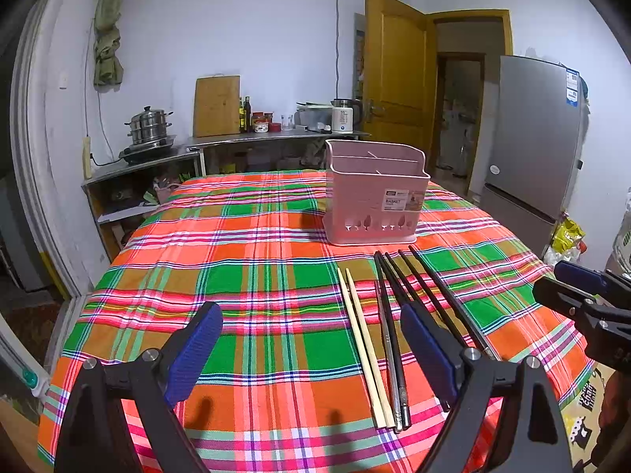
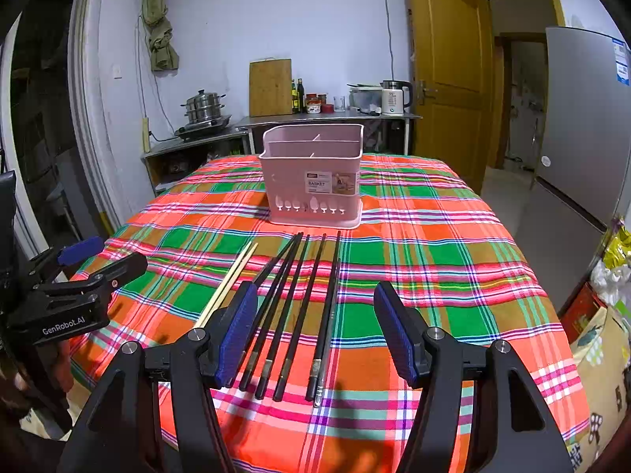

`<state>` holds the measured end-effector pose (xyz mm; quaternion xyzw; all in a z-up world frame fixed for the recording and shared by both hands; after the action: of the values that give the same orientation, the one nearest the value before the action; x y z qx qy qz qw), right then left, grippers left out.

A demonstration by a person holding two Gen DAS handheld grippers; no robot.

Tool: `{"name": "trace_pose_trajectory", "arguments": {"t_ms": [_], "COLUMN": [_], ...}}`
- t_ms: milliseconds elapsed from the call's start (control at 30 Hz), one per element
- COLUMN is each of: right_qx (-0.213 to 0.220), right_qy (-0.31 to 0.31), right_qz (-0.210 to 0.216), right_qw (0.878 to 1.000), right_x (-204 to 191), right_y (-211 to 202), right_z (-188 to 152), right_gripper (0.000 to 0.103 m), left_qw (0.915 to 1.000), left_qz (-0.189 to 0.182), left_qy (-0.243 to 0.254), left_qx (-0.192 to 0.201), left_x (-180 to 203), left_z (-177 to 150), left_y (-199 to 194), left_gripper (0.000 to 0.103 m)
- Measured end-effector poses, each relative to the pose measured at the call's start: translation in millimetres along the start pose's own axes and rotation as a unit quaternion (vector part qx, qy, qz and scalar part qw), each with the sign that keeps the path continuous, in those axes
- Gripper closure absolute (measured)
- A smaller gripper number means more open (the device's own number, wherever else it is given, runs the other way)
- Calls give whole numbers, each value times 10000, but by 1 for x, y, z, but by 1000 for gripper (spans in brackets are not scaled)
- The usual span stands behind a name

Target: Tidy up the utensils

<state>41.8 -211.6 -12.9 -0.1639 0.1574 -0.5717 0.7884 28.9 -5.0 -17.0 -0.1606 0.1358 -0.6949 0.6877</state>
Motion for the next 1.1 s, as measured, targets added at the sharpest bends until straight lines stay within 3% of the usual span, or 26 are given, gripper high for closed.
{"name": "trace_pose_trajectory", "arguments": {"t_ms": [1100], "right_qx": [15], "right_qy": [-2], "right_qz": [6], "right_qw": [10000], "right_x": [-1], "right_y": [1], "right_z": [0], "right_gripper": [41], "left_qw": [10000], "left_qz": [-60], "left_qy": [42], "left_qx": [-25], "left_x": [3], "left_z": [-1], "left_y": [-1], "left_gripper": [11]}}
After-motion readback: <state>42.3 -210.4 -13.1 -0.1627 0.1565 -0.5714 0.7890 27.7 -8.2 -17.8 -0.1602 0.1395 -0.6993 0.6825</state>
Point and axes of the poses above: each gripper's, at about its wrist camera, not at the fingertips, and y roughly the way its jaws point, x to its right, z to its top, the point moved 4 cm from there along y, roughly the way its jaws point, and after that the axes turned 7 degrees about x, right-handed, at the moved point
